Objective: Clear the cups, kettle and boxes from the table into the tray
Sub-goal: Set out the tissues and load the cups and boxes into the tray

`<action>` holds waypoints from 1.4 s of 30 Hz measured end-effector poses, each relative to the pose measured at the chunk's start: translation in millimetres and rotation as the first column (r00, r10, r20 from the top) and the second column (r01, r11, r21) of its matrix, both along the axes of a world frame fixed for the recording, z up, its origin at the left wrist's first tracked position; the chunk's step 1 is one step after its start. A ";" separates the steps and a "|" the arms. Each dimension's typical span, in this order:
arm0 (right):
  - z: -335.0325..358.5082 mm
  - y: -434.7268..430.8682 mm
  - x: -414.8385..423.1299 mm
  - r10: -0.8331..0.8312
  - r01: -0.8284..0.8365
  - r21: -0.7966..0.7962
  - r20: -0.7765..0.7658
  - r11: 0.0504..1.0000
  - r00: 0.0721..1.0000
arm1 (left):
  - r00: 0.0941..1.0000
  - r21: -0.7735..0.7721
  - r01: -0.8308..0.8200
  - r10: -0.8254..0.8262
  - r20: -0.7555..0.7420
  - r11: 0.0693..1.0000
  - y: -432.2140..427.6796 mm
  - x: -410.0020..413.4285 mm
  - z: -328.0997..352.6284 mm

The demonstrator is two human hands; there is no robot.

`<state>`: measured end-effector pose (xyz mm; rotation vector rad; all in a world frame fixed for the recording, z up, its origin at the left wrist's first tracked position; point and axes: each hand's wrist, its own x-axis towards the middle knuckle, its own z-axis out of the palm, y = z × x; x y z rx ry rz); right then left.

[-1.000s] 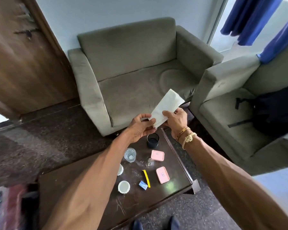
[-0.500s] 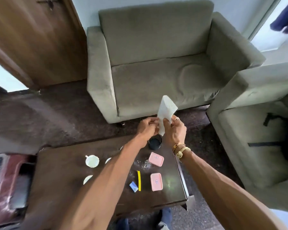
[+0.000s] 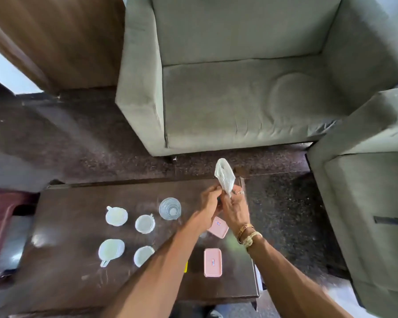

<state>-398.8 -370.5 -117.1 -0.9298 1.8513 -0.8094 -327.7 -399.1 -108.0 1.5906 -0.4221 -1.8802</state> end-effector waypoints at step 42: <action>-122.1 -40.8 4.8 -0.189 0.217 0.246 -0.135 0.945 0.973 | 0.997 0.083 0.054 -0.059 0.054 0.995 -32.2 6.7 -136.9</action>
